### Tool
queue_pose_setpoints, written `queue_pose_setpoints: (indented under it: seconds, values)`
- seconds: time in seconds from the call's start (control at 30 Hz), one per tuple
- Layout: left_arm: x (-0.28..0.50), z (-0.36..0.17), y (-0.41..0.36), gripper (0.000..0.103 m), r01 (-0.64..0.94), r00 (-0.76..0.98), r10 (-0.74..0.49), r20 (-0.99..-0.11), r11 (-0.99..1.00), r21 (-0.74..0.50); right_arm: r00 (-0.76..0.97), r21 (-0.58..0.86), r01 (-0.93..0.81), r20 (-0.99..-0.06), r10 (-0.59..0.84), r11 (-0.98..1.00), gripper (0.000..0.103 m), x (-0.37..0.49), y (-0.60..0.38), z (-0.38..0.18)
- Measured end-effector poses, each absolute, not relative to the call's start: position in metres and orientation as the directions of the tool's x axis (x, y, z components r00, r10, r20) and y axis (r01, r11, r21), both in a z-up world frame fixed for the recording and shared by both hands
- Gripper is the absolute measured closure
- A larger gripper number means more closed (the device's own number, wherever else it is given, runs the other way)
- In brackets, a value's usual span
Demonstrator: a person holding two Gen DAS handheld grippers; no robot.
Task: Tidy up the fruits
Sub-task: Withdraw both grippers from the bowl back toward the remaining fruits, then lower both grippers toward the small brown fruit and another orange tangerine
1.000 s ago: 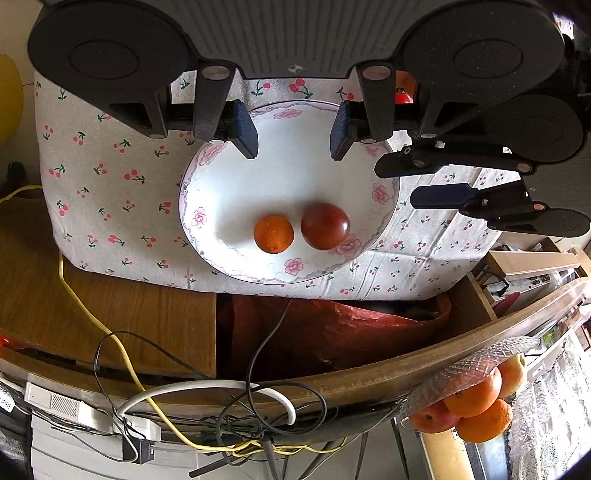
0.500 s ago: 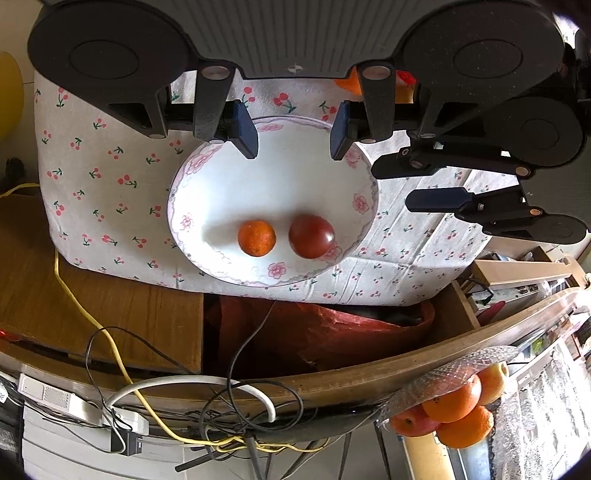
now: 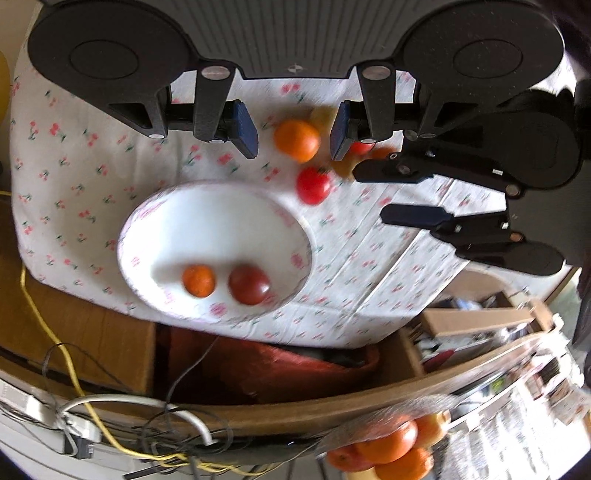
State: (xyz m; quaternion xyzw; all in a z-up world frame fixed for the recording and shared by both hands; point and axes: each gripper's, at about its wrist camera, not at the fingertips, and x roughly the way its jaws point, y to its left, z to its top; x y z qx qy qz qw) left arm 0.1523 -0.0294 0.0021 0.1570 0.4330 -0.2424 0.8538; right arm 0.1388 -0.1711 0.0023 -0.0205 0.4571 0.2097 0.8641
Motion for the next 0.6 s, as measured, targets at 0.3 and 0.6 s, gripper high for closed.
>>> queue_pose_setpoints:
  seconds: [0.3, 0.6]
  values:
    - [0.134, -0.006, -0.014, 0.056, 0.604, 0.471, -0.298, -0.831, 0.795, 0.058, 0.408, 0.124, -0.48, -0.845, 0.346, 0.868, 0.064, 0.124, -0.149, -0.022]
    - [0.134, -0.021, -0.004, 0.056, 0.628, 0.437, -0.295, -0.85, 0.776, 0.053, 0.41, 0.125, -0.481, -0.843, 0.349, 0.868, 0.073, 0.133, -0.144, -0.034]
